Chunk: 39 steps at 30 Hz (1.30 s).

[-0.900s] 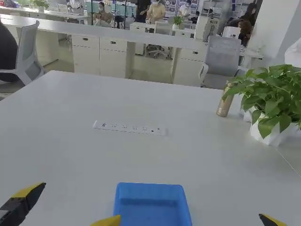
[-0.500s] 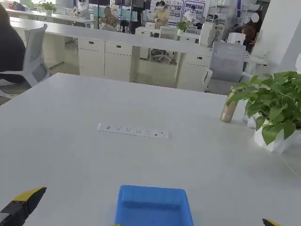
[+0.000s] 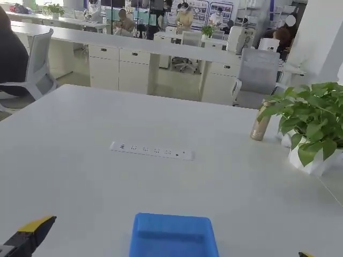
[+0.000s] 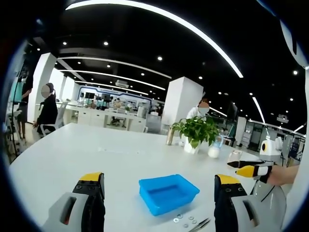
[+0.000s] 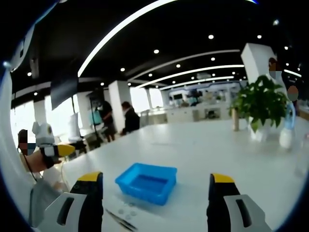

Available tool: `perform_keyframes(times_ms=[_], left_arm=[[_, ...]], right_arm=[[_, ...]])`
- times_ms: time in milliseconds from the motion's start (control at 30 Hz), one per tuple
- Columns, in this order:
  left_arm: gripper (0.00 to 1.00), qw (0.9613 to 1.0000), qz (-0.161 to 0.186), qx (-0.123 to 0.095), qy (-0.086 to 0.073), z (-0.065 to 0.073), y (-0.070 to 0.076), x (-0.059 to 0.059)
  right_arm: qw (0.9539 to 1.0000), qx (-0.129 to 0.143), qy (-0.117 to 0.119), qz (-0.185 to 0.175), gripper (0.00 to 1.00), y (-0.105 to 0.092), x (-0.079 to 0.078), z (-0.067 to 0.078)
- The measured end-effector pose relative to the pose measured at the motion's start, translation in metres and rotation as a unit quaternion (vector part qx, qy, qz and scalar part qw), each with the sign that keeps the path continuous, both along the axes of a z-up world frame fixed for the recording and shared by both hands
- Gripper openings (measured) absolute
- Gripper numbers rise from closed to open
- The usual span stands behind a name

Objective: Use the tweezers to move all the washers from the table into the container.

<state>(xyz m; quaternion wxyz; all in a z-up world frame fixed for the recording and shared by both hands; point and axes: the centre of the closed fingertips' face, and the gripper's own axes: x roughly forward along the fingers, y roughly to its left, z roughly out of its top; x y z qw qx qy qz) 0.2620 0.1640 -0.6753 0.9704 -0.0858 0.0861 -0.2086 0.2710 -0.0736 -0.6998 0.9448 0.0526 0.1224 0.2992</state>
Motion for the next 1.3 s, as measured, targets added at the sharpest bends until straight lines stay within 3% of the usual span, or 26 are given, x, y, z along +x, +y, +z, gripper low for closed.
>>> perform_keyframes(times_ms=[567, 1067, 1233, 1300], left_arm=[[0.95, 1.0000, 0.005, 0.002, 0.007, -0.006, 0.005, -0.003], [0.95, 0.9999, -0.006, 0.008, 0.012, -0.008, -0.001, -0.001], [0.94, 0.9996, -0.014, 0.012, 0.023, -0.014, -0.003, -0.002], [0.94, 0.9994, -0.017, 0.009, 0.030, -0.017, -0.003, -0.002]], right_arm=[[0.9999, -0.009, 0.010, 0.003, 0.88, 0.001, -0.001, -0.008], [0.9999, -0.003, 0.013, -0.001, 0.89, -0.001, -0.003, -0.010], [0.9996, -0.015, 0.021, -0.007, 0.90, -0.002, -0.003, -0.014], [0.9996, -0.024, 0.011, -0.010, 0.92, -0.002, 0.000, -0.013]])
